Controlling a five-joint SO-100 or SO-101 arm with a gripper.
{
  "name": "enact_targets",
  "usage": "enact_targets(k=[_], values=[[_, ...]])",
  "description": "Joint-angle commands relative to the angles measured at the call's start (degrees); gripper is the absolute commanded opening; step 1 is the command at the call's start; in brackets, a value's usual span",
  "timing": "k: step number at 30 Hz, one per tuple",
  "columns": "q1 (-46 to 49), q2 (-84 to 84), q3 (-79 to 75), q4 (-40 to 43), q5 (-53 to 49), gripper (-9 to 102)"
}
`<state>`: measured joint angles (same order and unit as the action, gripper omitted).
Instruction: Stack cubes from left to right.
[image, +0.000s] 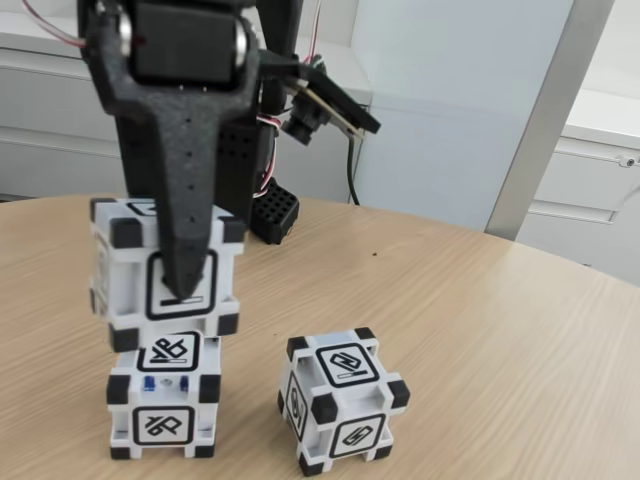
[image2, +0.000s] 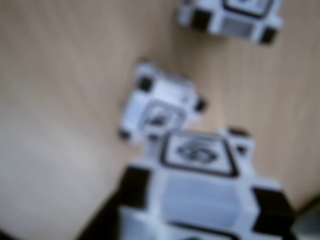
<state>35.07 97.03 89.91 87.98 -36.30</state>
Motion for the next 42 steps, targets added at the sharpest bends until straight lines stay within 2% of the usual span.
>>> enact_targets(k=[1,12,20,42], values=[[0.6,1.1,2.6,-0.4,-2.8,22],[0.6,1.1,4.5,-0.6,-3.5,23],[0.7,1.1,5.9,-7.2,-2.2,23],[0.8,2.3,7.5,-6.2,-2.5,23]])
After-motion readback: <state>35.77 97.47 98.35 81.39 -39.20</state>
